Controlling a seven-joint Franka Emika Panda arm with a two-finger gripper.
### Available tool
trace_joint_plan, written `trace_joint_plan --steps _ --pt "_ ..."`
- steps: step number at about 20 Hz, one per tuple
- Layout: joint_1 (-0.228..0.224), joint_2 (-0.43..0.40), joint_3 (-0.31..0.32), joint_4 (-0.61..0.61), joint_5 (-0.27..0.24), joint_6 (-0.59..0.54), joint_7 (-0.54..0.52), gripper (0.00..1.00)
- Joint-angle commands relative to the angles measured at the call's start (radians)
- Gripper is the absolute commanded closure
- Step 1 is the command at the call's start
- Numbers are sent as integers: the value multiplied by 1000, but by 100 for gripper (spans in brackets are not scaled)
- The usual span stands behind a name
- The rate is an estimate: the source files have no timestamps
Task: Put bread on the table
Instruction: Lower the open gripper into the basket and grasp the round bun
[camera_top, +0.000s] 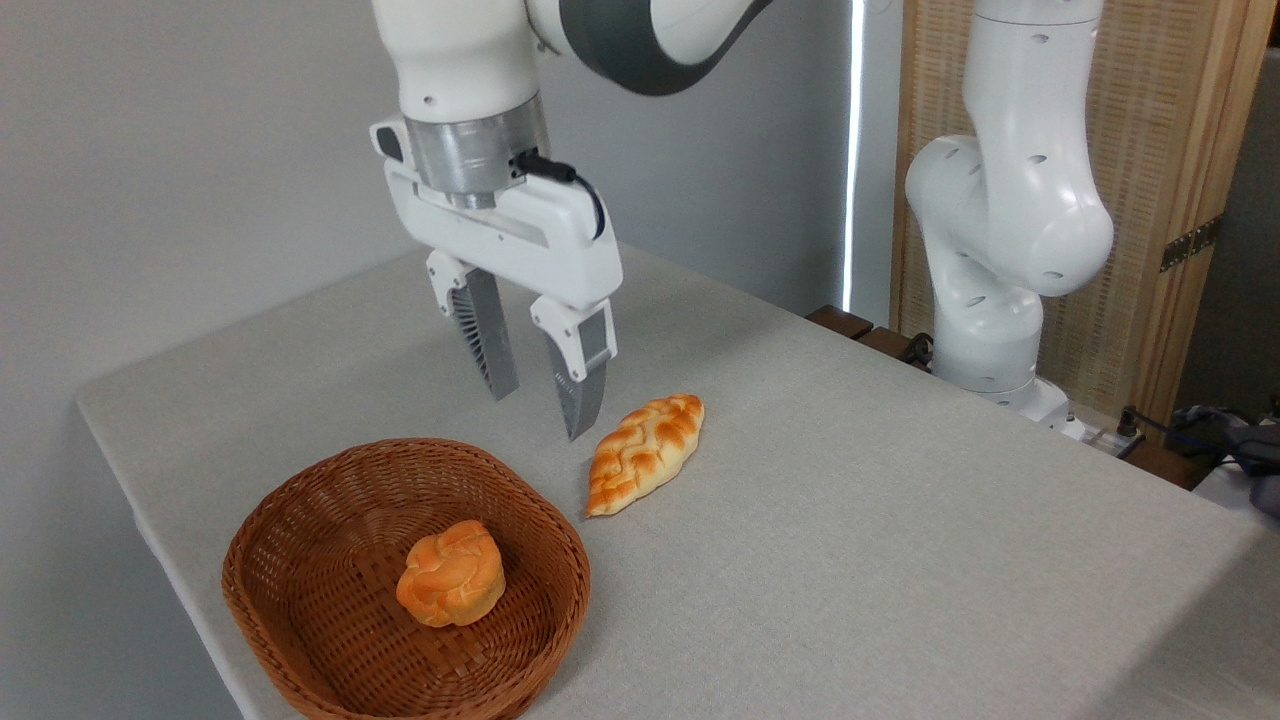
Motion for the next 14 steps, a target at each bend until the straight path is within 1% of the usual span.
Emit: trace_joint_plan --steps 1,5,8,11,14 --pt "-2 66 11 5 1 119 16 0" --pt "0 132 11 5 1 247 14 0" --pt "0 172 11 7 1 299 14 0" --pt "-2 229 8 5 0 377 14 0" --pt "-2 258 2 7 -6 405 14 0"
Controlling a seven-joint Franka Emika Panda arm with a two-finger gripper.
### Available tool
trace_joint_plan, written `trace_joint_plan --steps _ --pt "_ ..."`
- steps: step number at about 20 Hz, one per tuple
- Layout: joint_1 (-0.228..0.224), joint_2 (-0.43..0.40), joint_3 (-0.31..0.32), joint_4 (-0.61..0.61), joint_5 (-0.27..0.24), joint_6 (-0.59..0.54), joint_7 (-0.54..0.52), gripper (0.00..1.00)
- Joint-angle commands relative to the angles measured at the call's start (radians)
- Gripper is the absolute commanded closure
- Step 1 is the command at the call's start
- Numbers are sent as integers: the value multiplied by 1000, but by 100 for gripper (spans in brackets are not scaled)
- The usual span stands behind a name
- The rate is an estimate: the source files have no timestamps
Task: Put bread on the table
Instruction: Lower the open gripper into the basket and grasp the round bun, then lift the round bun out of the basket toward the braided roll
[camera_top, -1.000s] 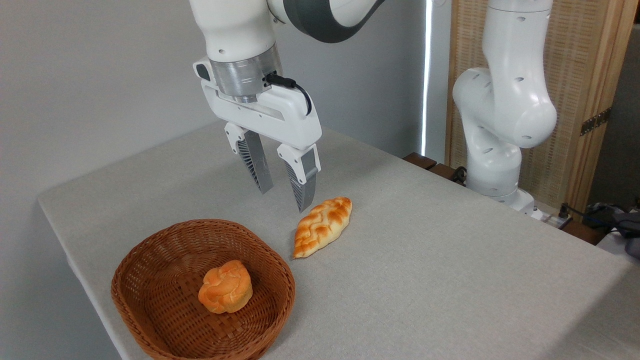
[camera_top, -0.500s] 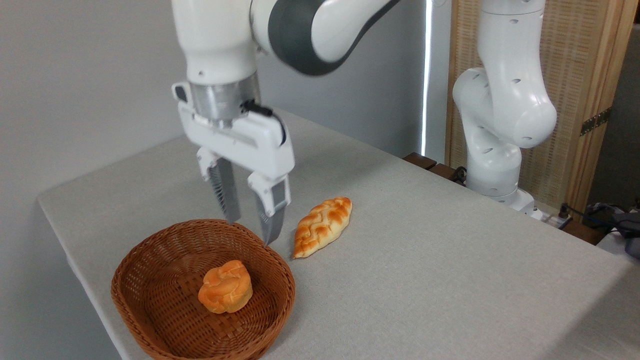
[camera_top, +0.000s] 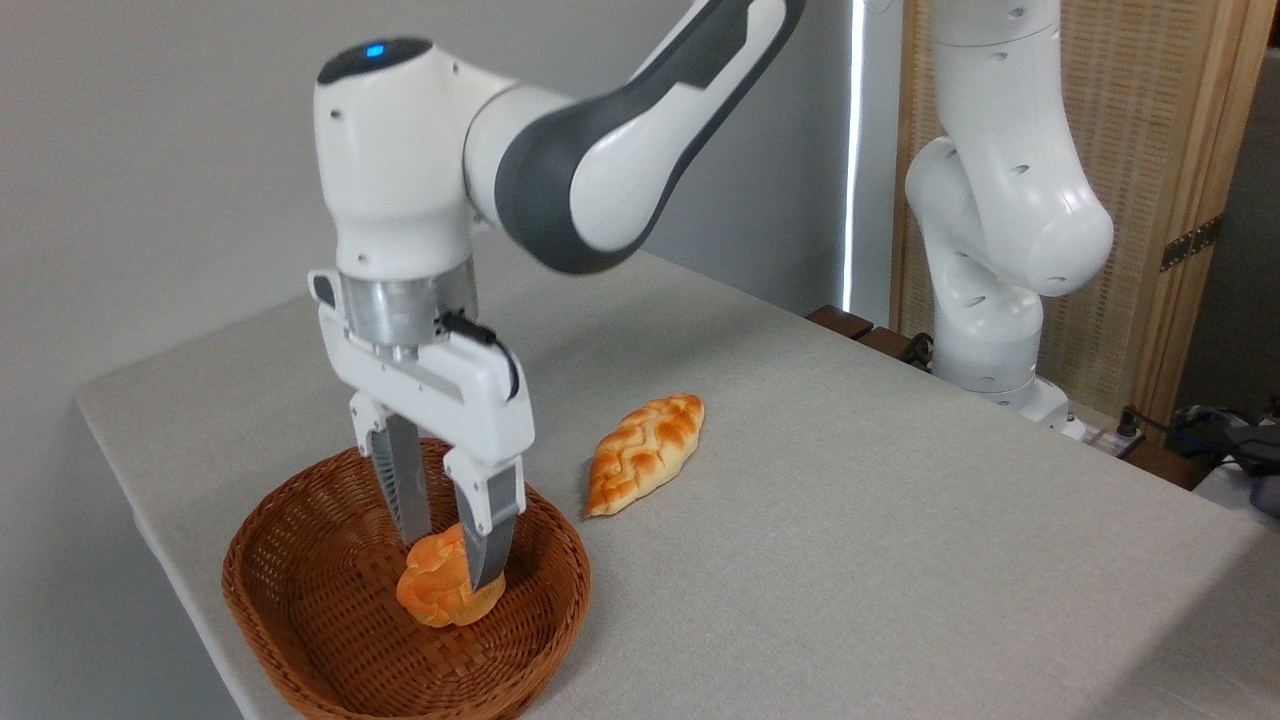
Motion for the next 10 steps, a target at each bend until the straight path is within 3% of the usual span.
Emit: trace_joint_plan --steps 1,8,9,10 --pt "-5 38 -1 8 -7 34 14 0" --pt "-9 52 -1 6 4 34 16 0" --pt "-9 52 -1 6 7 34 16 6" --pt "-9 52 -1 6 18 34 16 18"
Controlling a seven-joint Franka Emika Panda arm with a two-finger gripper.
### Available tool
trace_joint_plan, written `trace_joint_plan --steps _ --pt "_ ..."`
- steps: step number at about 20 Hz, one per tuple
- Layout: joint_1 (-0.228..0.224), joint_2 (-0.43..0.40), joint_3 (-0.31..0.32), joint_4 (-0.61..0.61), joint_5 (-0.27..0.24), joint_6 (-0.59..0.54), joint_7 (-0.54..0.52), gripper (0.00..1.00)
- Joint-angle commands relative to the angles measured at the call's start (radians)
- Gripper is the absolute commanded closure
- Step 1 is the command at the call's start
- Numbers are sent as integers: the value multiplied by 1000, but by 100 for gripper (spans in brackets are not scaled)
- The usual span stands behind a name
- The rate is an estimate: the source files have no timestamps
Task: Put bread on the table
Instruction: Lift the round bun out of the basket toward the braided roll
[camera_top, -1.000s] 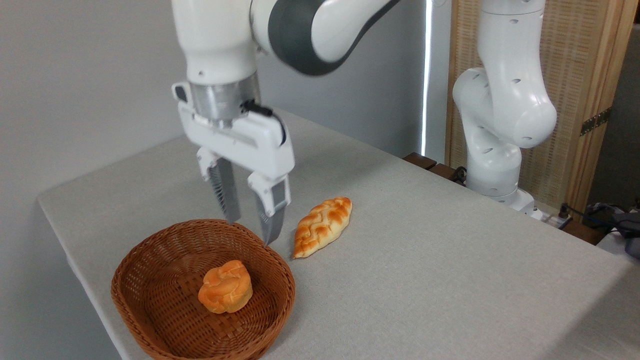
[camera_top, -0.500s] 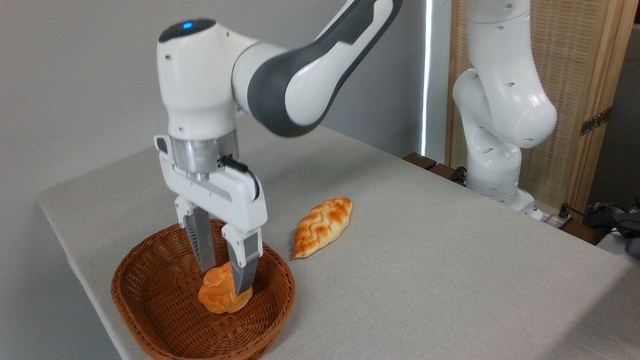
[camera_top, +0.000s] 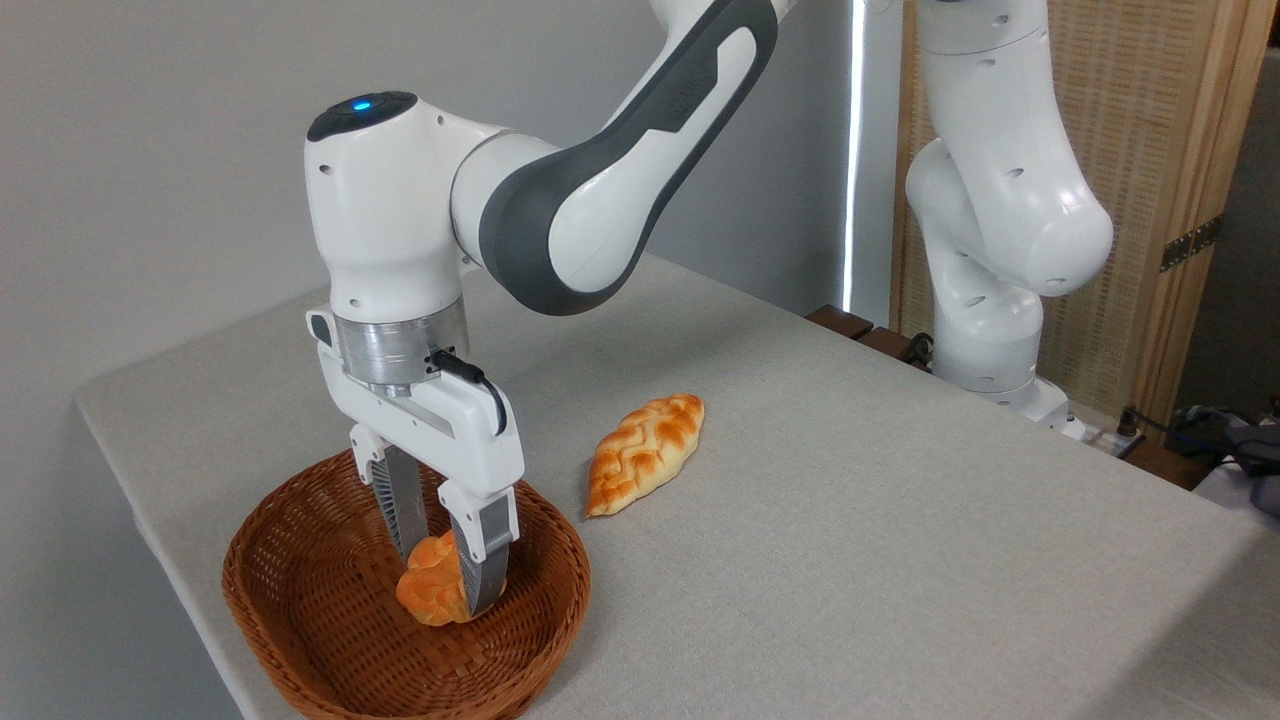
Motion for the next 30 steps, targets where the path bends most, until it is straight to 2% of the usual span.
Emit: trace_joint_plan --steps 1,2,4,11,14,19,23,28,29,30 --pt "-5 3 5 6 22 10 17 28" --pt "-5 1 5 4 22 9 17 39" --pt "-5 1 5 4 23 9 17 48" --pt "-5 -3 5 4 22 7 16 49" --pt "-3 -20 9 6 20 3 16 48" --pt "2 -94 15 6 8 -14 -1 46" --pt "5 -186 20 4 8 -135 6 41" --pt "28 -244 20 4 20 -368 16 32" --pt "28 -249 20 4 20 -394 16 25" --pt "28 -249 20 4 20 -433 17 23"
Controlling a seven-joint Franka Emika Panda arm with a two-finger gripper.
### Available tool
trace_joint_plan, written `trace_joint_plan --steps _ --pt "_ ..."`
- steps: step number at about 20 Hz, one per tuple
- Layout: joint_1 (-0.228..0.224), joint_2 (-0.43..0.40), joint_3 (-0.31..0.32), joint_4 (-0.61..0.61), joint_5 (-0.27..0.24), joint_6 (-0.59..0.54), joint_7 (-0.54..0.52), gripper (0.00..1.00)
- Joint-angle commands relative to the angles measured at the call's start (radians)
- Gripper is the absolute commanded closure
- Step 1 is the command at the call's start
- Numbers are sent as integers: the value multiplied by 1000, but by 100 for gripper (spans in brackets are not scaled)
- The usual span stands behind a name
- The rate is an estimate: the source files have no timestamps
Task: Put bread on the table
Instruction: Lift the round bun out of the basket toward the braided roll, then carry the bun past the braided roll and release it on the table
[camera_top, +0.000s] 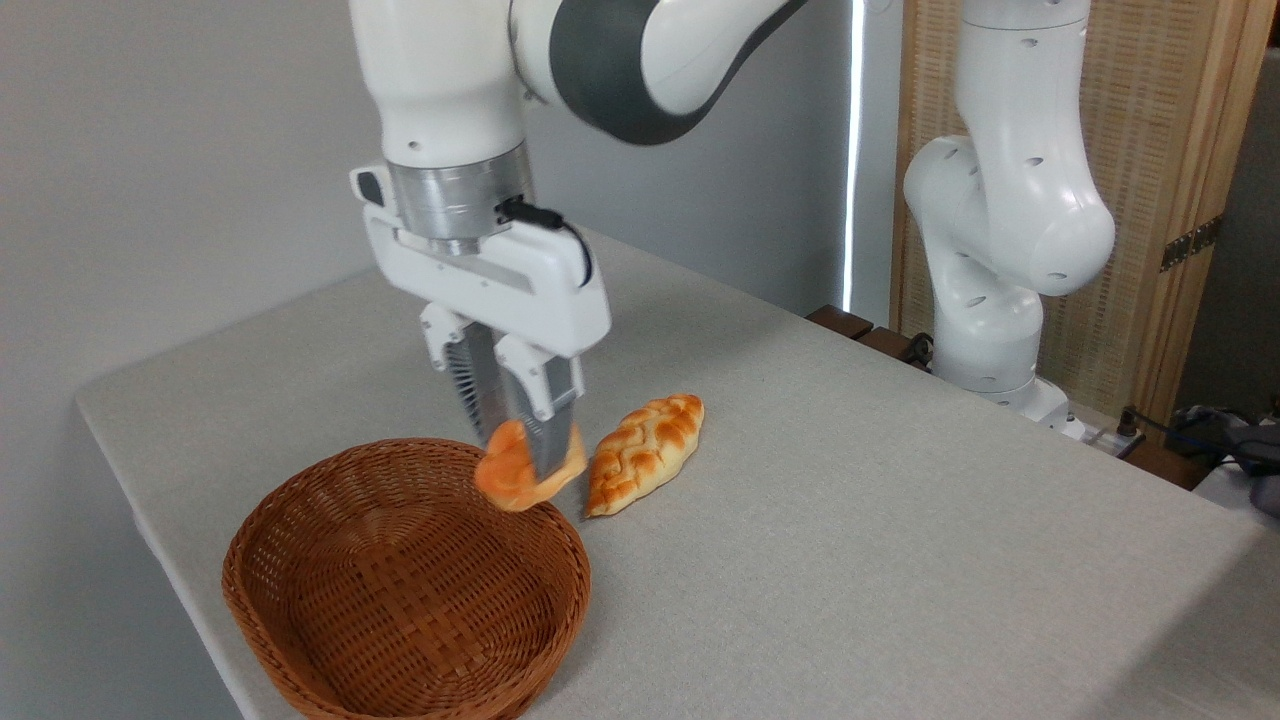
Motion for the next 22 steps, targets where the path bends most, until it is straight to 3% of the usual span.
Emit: trace_joint_plan --steps 1,6,8,9,10,22 --pt "-4 -18 6 -7 12 -130 17 23" --pt "0 -1 6 -13 12 -355 167 23" --pt "2 30 6 -13 12 -361 167 21" --pt "0 45 3 -13 12 -361 165 14" --pt "0 57 3 -12 14 -359 164 0" --pt "-1 55 1 -7 14 -338 168 0"
